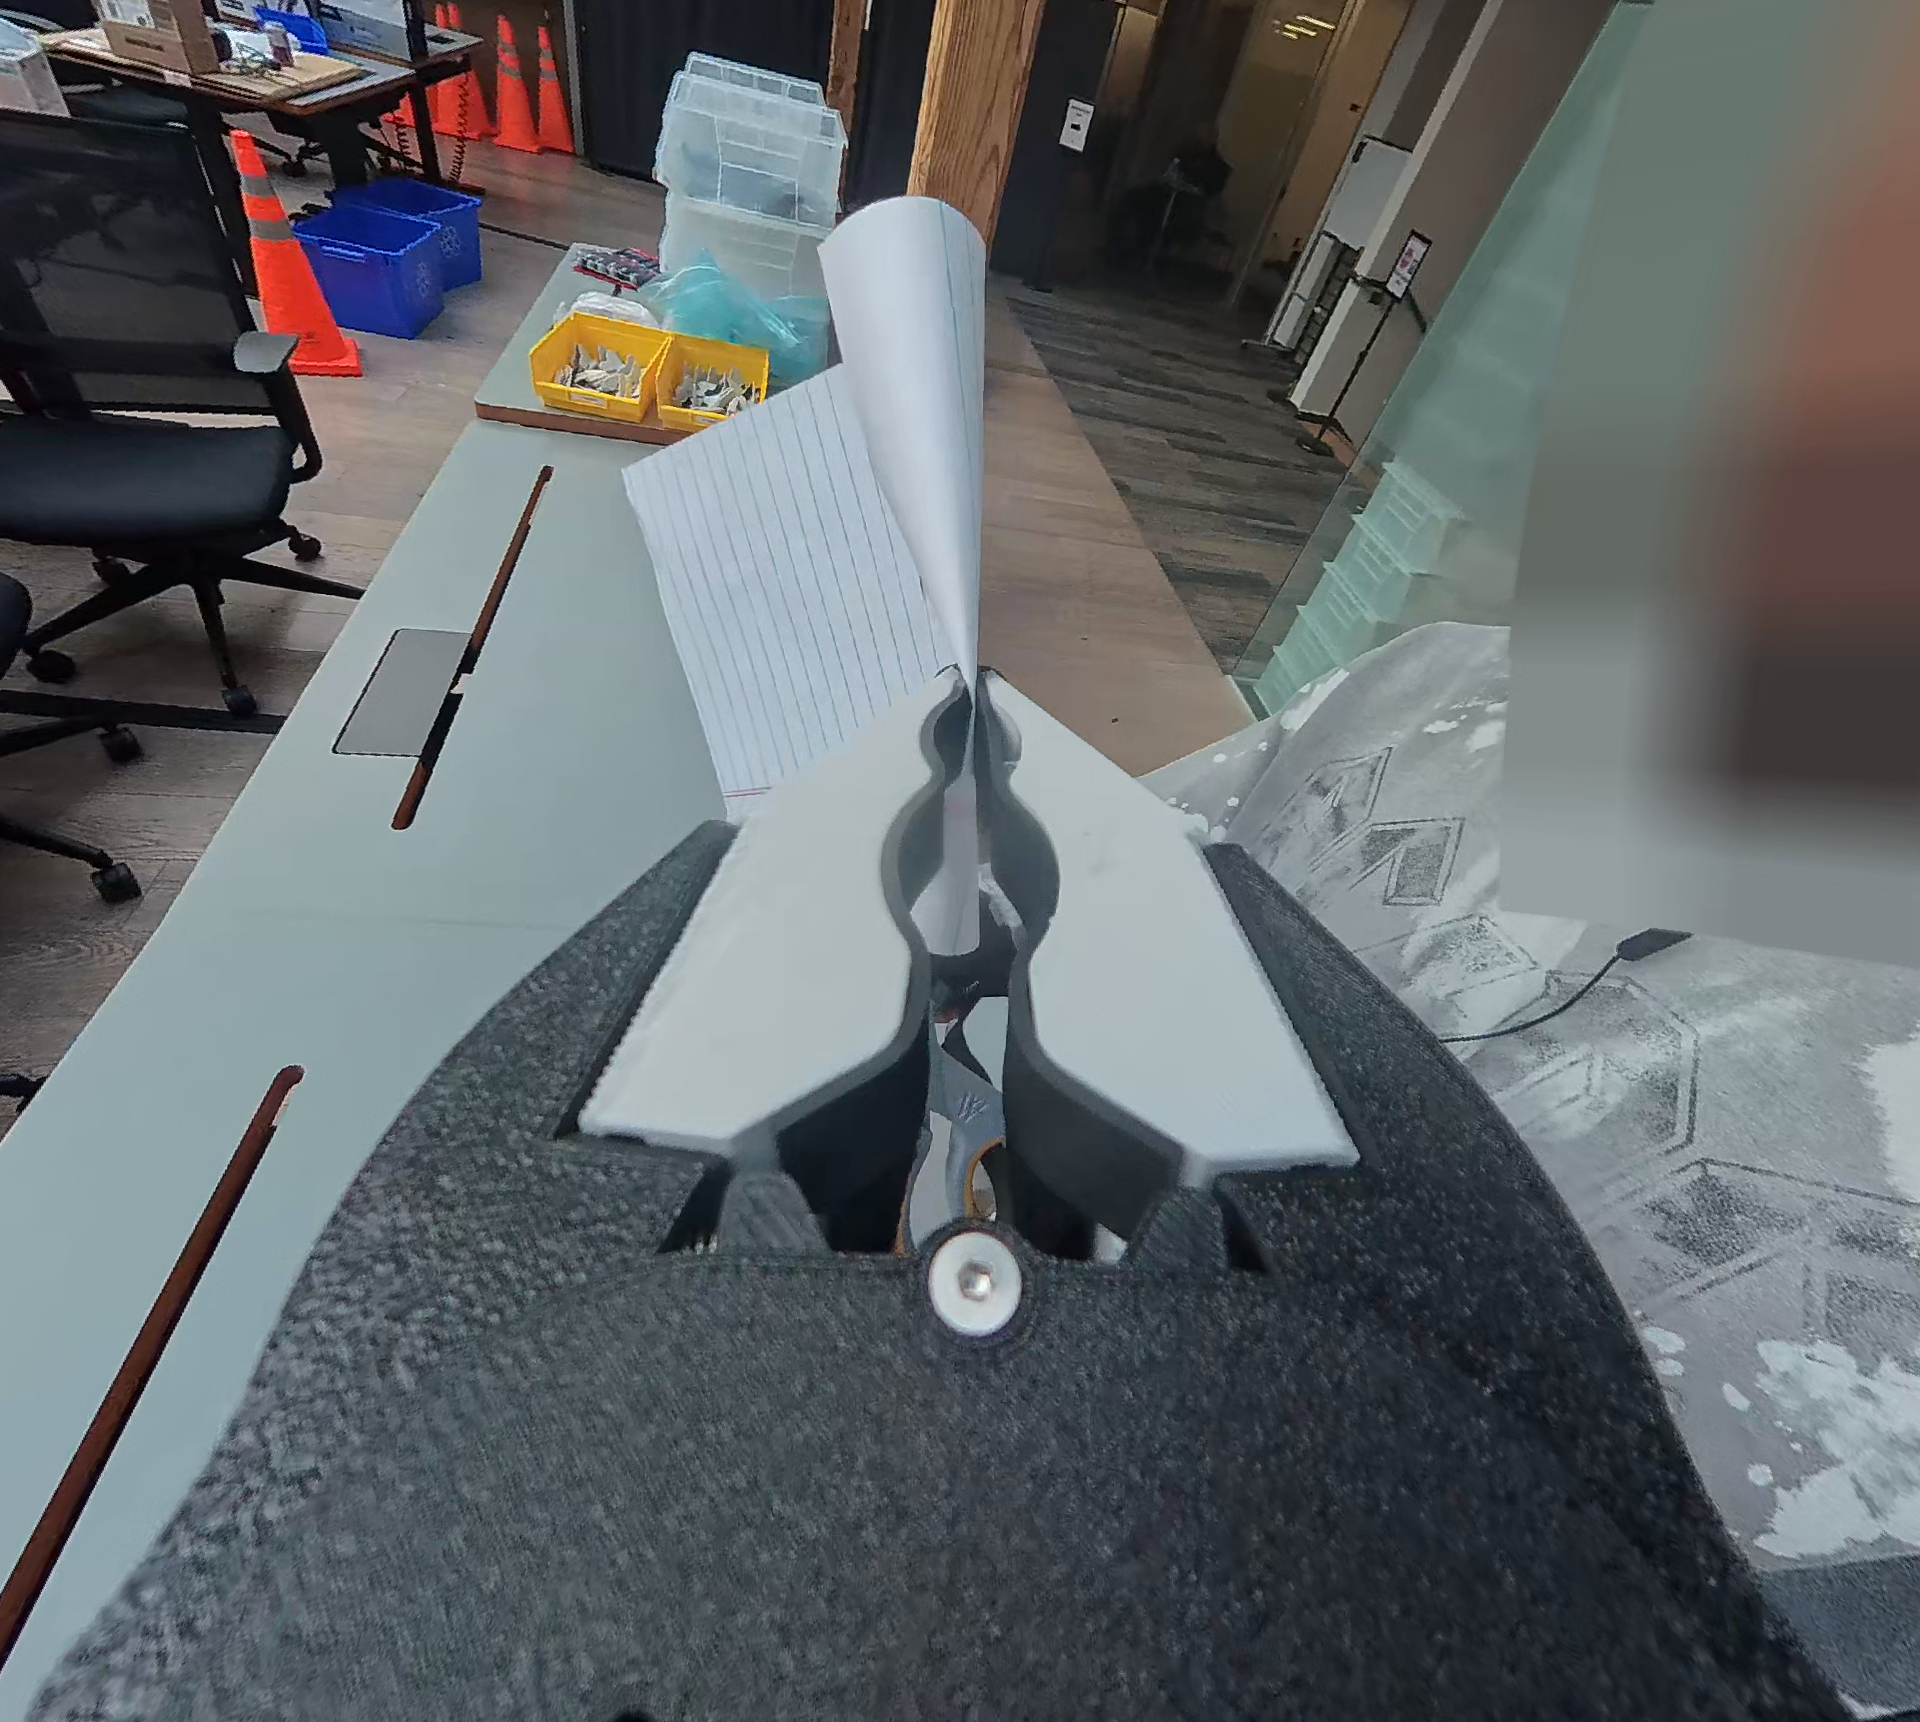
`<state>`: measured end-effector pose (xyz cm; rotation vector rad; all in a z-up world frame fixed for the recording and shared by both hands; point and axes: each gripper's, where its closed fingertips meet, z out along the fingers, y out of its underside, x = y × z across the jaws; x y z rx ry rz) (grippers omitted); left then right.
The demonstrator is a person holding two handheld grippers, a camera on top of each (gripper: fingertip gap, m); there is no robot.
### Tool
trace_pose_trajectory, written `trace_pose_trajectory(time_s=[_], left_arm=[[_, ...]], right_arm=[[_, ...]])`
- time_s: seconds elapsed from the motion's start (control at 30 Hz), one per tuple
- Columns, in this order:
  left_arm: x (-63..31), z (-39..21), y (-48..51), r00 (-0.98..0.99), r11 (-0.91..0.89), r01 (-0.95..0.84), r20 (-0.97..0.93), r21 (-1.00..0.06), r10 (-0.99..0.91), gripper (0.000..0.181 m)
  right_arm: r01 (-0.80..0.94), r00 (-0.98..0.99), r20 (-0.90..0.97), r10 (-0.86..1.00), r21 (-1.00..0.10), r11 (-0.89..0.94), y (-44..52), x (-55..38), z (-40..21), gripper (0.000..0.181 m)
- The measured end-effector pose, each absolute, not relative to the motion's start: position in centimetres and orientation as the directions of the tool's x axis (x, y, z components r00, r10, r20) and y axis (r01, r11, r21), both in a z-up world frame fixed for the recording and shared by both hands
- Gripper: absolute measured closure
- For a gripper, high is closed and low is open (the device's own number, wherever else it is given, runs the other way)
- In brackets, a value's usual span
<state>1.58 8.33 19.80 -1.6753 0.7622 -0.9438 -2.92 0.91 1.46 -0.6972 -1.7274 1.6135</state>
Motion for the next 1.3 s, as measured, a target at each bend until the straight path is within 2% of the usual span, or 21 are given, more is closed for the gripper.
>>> trace_pose_trajectory(time_s=[0.37, 0.47, 0.63, 0.77, 0.97, 1.3], left_arm=[[1.1, 19.3, 7.4, 0.545, -0.294, -0.14, 0.174, -0.945, -0.82, 0.181], [1.2, 19.3, 7.3, 0.551, -0.295, -0.138, 0.175, -0.945, -0.816, 0.181], [1.3, 18.9, 7.0, 0.562, -0.299, -0.153, 0.166, -0.942, -0.811, 0.181], [1.6, 18.4, 6.9, 0.568, -0.302, -0.14, 0.174, -0.943, -0.804, 0.181], [1.6, 17.0, 6.5, 0.565, -0.34, -0.136, 0.209, -0.93, -0.798, 0.181], [-0.1, 12.6, 5.8, 0.602, -0.508, -0.092, 0.358, -0.857, -0.714, 0.181]], right_arm=[[0.017, -0.661, 0.135, 0.738, -0.981, 0.194, -0.7, -2.8, 0.2, 0.128], [0.037, -0.693, 0.117, 0.712, -0.98, 0.197, -1.9, -2.7, 0.2, 0.119], [0.044, -0.728, 0.093, 0.679, -0.982, 0.181, -3.1, -2.2, 0.4, 0.118], [0.093, -0.76, 0.045, 0.648, -0.98, 0.178, -3.9, -1.8, -0.2, 0.109], [0.094, -0.756, 0.055, 0.652, -0.977, 0.192, -4.2, -1.8, -0.2, 0.109], [0.069, -0.69, 0.036, 0.723, -0.991, 0.115, -1.3, -2.1, 1.2, 0.112]])
